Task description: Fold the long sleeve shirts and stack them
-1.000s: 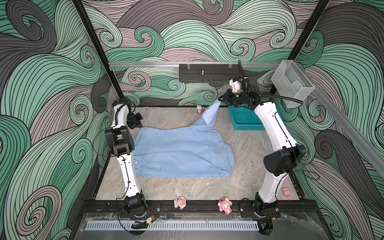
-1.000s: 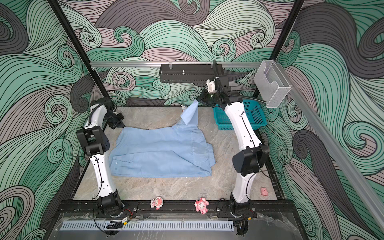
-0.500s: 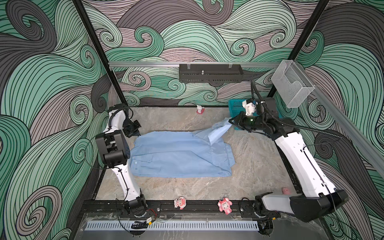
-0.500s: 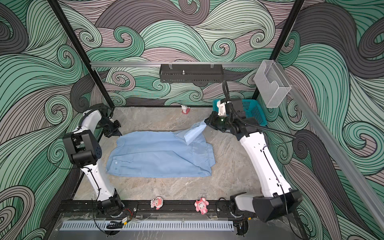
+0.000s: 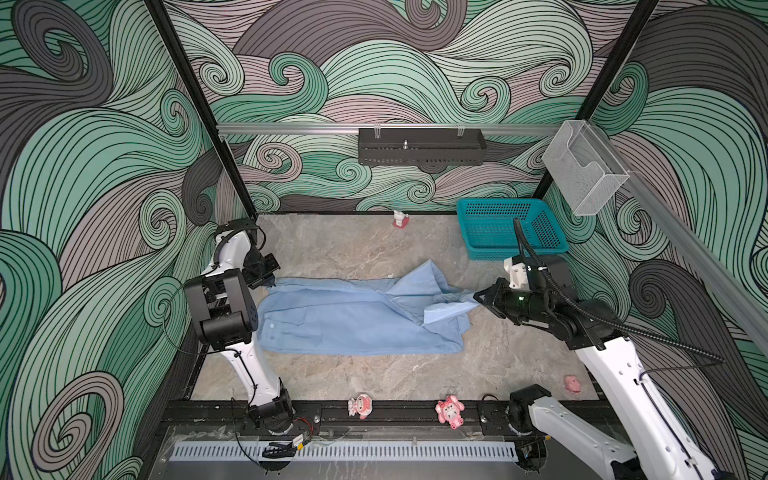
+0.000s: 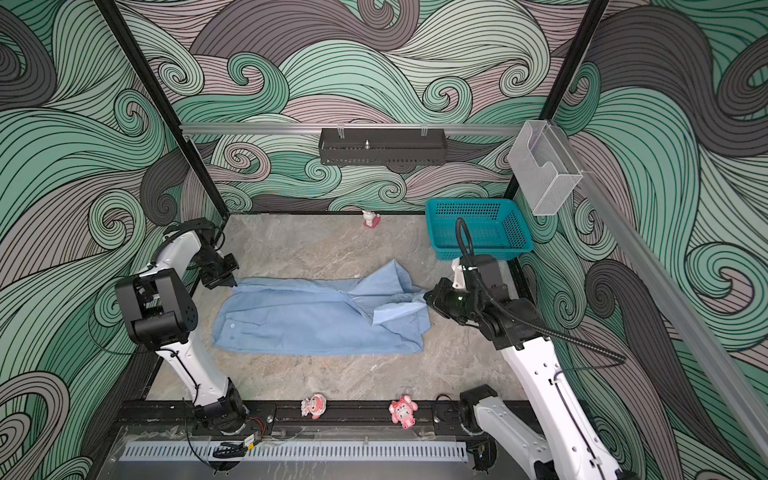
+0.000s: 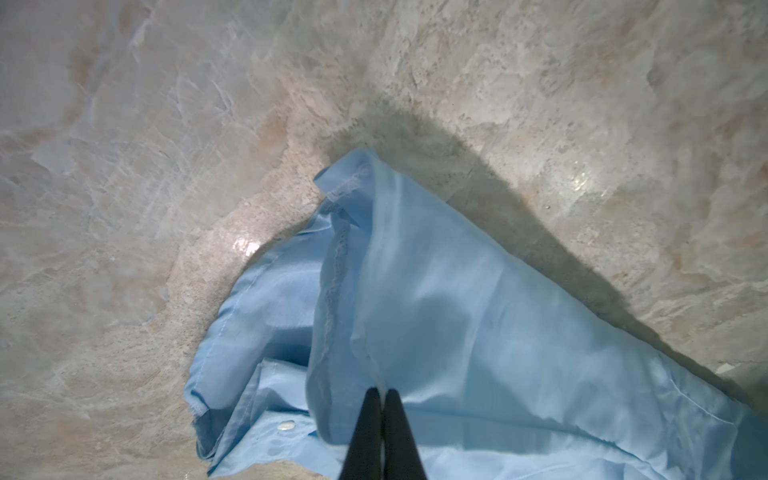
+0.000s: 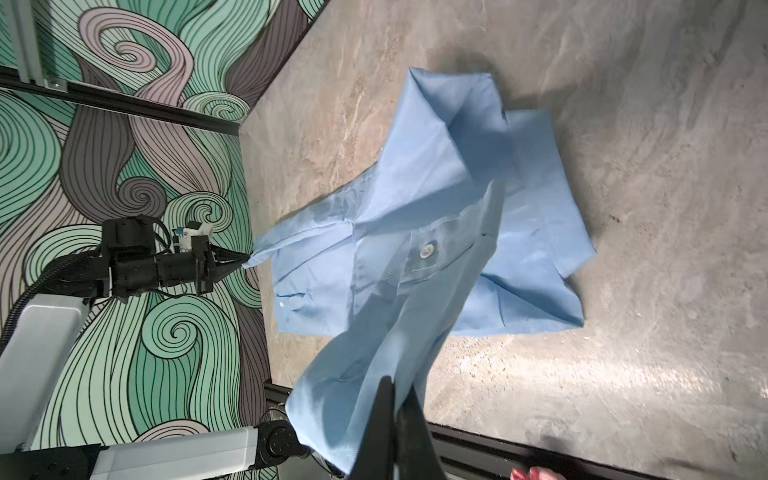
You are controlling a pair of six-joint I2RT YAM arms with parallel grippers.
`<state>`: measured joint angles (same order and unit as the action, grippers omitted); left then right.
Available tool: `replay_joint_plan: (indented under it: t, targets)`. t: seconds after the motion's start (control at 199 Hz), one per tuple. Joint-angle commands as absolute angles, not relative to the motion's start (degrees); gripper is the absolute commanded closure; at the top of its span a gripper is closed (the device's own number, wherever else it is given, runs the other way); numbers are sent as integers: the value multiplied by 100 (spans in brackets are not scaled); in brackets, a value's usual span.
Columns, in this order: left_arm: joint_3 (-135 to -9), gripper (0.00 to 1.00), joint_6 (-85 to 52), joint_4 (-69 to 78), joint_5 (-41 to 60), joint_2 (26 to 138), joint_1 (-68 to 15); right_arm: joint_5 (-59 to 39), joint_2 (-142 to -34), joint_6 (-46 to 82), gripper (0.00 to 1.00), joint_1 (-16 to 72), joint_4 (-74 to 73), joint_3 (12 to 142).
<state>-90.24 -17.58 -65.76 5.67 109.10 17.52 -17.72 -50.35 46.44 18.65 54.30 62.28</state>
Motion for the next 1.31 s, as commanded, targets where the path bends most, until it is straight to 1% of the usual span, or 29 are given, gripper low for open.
replay_joint_plan:
  t: [0.0, 0.106, 0.191, 0.272, 0.347, 0.402, 0.448, 0.528, 0.574, 0.624, 0.714, 0.77, 0.9, 1.051, 1.107, 1.172, 1.303]
  targets:
    - [-8942, 94, -1775, -6548, 396, 10783, 1785, -1600, -4951, 4806, 100, 2026, 5522, 5839]
    - [-8862, 89, -1793, -6592, 384, 10837, 1783, -1598, -4905, 4882, 100, 2249, 5302, 5437]
    - [-8808, 86, -1899, -6691, 143, 10844, 1792, -1533, -4925, 4922, 100, 2477, 5199, 5253]
    - [-8816, 72, -2037, -6845, -53, 10845, 1817, -1493, -4980, 4909, 100, 2650, 5153, 5147]
    - [-8815, 63, -2198, -6947, -181, 10799, 1840, -1505, -5038, 4883, 100, 2777, 5091, 5095]
    - [-8814, 60, -2305, -6999, -219, 10712, 1861, -1494, -5072, 4835, 96, 2812, 5083, 5102]
    - [-8828, 58, -2360, -7014, -175, 10599, 1860, -1472, -5088, 4788, 86, 2812, 5081, 5137]
    - [-8857, 57, -2316, -6875, 285, 10387, 1855, -1430, -5152, 4641, 74, 2817, 5085, 5276]
    - [-8861, 57, -2190, -6753, 776, 10313, 1825, -1381, -5225, 4546, 63, 2813, 5088, 5379]
    - [-8866, 58, -2121, -6661, 1193, 10318, 1751, -1292, -5345, 4425, 55, 2810, 5074, 5535]
    - [-8927, 59, -2025, -6678, 1584, 10564, 1508, -1175, -5748, 4217, 49, 2812, 4927, 5801]
    - [-8925, 60, -2008, -6684, 1649, 10814, 1346, -1177, -6048, 4109, 48, 2812, 4707, 5928]
    - [-8793, 63, -2100, -6575, 1791, 11451, 1160, -1175, -7169, 3855, 49, 2803, 4077, 6232]
    - [-8705, 64, -2243, -6398, 1430, 11894, 1177, -1321, -8707, 3551, 53, 2804, 3453, 6968]
    - [-8800, 64, -2280, -6453, 1336, 12048, 1189, -1510, -9289, 3516, 54, 2799, 3271, 7272]
    - [-8936, 64, -2290, -6535, 1209, 12225, 1195, -1633, -9880, 3522, 54, 2789, 3135, 7616]
    - [-9271, 64, -2294, -6735, 996, 12644, 1204, -1562, -10851, 3624, 53, 2680, 3066, 8053]
